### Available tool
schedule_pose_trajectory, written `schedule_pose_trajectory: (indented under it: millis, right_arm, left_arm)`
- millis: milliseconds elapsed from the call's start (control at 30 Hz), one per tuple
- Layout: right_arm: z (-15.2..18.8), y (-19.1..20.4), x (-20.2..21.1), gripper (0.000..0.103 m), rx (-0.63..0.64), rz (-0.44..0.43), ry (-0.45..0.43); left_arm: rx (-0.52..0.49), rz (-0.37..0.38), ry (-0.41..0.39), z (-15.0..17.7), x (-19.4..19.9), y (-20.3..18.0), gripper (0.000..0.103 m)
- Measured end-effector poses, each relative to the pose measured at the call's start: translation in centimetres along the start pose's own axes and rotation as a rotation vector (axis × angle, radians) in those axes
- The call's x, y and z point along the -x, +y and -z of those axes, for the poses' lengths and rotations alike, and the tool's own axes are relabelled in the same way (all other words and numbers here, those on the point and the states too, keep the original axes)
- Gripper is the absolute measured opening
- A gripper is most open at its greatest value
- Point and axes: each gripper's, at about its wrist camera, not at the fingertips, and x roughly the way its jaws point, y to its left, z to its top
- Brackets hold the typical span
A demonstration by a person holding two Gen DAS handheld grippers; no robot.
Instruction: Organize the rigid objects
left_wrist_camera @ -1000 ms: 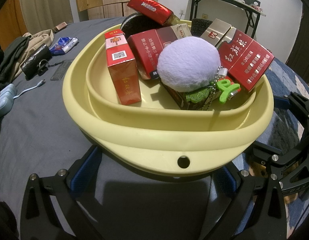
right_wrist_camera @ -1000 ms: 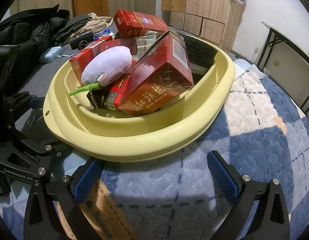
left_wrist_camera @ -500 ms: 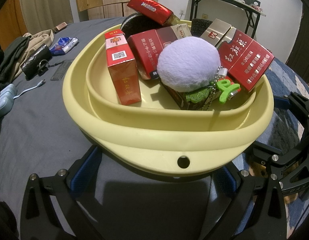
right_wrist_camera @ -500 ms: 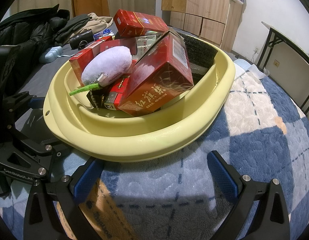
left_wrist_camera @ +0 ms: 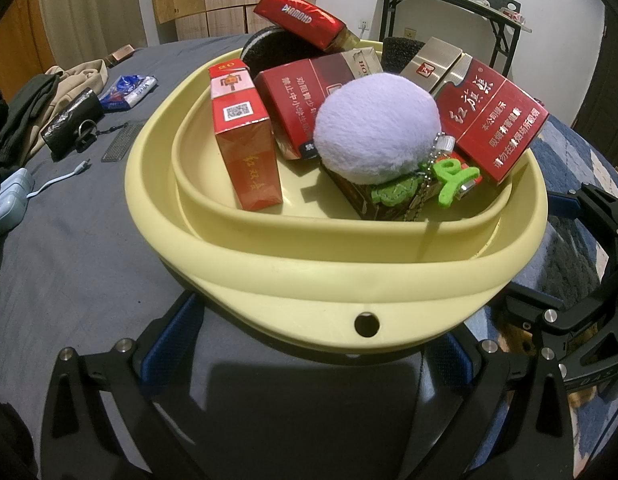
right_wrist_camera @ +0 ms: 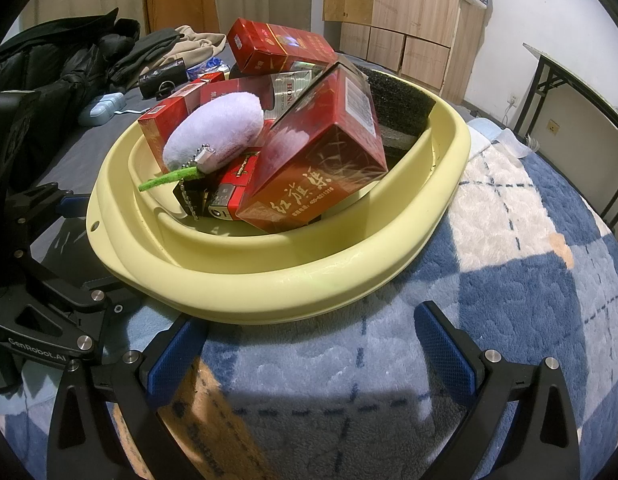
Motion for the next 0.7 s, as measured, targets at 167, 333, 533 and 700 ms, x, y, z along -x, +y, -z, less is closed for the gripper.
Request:
schedule_pose_trajectory:
  millis: [167, 333, 533, 700]
  right_arm:
    - [0.0, 0.0, -0.01, 0.103, 0.0, 0.0, 0.0]
    - [0.0, 0.0, 0.0, 0.103, 0.0, 0.0, 0.0]
    - [0.0, -0.01, -0.02, 0.103, 0.0, 0.0, 0.0]
    - [0.01, -0.01, 0.01, 0.103, 0.0, 0.0, 0.0]
  left_arm:
    - [0.0, 0.0, 0.0, 0.05, 0.06, 0.04, 0.103]
    - [0.0, 0.0, 0.0, -0.03, -0.04, -0.04, 0.103]
    - [0.0, 0.0, 0.0, -0.03, -0.04, -0.05, 0.103]
    - [0.0, 0.0, 0.0, 0.05, 0.06, 0.04, 0.103]
